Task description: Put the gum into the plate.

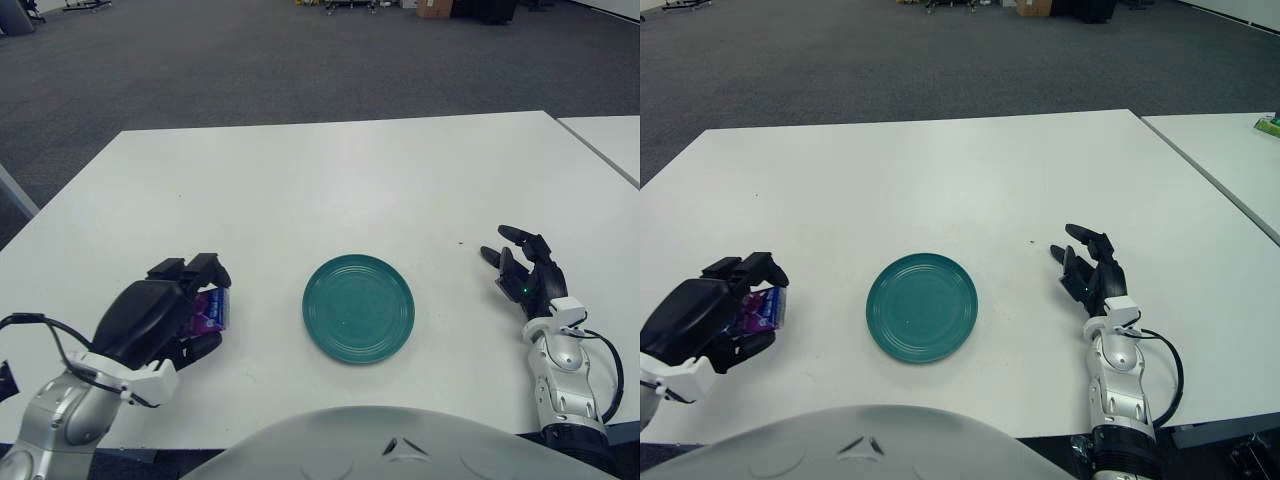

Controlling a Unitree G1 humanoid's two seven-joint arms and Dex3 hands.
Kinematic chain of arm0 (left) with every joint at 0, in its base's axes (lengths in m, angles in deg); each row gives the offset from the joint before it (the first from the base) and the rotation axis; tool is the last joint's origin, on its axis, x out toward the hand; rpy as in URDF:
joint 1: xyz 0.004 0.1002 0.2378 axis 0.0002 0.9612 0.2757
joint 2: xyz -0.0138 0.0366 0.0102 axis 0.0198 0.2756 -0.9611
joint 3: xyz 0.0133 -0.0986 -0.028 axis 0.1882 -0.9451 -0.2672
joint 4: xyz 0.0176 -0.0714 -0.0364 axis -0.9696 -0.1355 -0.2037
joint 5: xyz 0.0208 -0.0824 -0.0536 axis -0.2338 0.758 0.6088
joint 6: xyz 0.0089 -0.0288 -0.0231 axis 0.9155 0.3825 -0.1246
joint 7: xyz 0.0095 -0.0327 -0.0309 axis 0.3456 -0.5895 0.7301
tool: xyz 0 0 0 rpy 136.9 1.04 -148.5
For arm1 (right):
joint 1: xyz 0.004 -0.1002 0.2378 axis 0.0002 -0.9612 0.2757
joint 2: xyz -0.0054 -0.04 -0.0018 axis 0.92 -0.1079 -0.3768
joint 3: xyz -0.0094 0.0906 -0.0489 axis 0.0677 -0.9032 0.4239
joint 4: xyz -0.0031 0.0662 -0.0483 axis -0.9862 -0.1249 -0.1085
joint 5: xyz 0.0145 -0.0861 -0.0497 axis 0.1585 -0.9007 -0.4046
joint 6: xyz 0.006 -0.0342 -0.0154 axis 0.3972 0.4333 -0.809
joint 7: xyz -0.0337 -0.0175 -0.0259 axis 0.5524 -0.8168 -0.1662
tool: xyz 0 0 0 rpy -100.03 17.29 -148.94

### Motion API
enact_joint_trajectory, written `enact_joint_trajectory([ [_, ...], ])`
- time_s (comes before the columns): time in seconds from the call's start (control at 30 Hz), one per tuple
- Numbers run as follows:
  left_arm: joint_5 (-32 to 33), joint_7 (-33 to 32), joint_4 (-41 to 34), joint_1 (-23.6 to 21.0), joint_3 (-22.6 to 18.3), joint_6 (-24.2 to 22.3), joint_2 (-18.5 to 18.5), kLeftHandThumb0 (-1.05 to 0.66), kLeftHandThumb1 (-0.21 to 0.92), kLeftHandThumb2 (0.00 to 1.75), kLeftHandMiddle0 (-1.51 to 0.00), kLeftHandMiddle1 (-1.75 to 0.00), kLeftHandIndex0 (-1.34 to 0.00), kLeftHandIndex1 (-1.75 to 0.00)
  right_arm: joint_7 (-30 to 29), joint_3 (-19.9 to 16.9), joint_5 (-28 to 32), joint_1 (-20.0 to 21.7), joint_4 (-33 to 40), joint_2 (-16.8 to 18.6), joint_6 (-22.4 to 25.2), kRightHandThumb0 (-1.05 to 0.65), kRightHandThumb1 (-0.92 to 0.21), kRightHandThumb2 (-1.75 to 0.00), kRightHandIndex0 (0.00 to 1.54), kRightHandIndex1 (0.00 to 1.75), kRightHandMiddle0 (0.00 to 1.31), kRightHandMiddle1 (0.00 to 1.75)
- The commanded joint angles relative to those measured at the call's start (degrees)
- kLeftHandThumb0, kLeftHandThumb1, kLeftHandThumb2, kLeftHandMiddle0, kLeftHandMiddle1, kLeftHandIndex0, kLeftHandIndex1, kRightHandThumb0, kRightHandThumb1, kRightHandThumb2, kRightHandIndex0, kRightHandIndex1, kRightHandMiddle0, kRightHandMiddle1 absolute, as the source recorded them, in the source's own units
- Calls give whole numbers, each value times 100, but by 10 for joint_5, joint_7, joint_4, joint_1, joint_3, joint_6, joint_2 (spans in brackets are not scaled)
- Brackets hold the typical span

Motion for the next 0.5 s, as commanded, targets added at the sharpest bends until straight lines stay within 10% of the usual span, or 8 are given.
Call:
enact_joint_trajectory([
  [0.0, -26, 18, -4, -31, 37, -1, -8, -44, 38, 123, -110, -175, -55, -175, 1, 10, -15, -24, -29, 4, 41, -63, -92, -83, 74, 12, 18, 87],
  [0.47, -92, 73, -5, -200, 198, -11, -84, -44, 38, 123, -112, -175, -55, -175, -8, 20, -18, -35, -7, 12, 54, -64, -92, -83, 69, 9, 15, 86],
])
